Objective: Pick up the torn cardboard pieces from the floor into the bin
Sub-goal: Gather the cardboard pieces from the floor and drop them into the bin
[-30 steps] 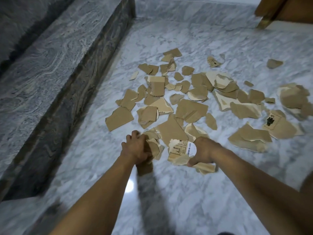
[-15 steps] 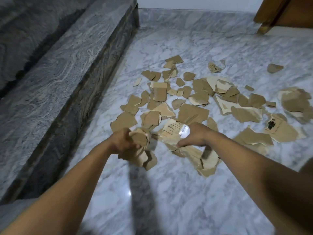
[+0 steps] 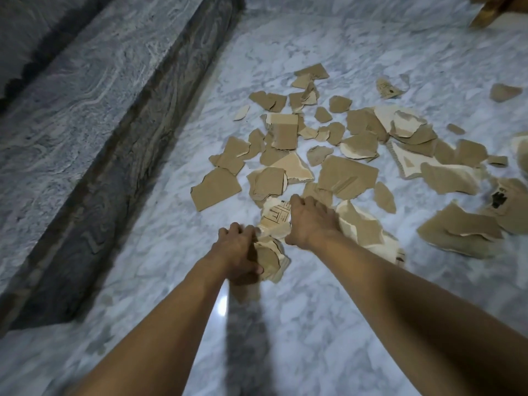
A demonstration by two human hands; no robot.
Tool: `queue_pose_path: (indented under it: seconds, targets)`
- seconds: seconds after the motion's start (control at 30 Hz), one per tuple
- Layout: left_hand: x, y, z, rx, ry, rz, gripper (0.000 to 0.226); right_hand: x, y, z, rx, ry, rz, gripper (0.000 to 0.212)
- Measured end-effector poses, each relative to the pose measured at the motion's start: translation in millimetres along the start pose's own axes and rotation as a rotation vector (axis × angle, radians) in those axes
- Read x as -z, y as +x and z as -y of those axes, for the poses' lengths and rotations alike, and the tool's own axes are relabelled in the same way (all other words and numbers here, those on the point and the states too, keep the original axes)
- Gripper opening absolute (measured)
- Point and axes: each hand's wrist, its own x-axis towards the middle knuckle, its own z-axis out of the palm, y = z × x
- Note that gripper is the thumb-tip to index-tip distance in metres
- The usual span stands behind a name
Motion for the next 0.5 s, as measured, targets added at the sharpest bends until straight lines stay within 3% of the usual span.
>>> queue_pose_path:
  seconds: [0.1,0.2,0.4,0.5]
  targets:
    - [-1.0,4.2,5.8,-0.019,-0.131,0.013,0.079,0.5,3.7,4.1,-0.023,-0.013,-0.004,0.08]
    - [0.1,8.5,8.6,-0.016,-0.223,0.027,0.08,7.3,8.9,-1.6,-0.074,-0.031,0.043,0.1]
    - [1.0,12.2,7.3,0.005,-0.163,0.041,0.069,19.2,11.1,-6.2,-0.206,-0.056,0.069,0.133]
    - [-0.2,10.6,6.6,0.022,-0.159,0.045,0.071,18.1,9.5,-2.3,-0.192,-0.065,0.01,0.13]
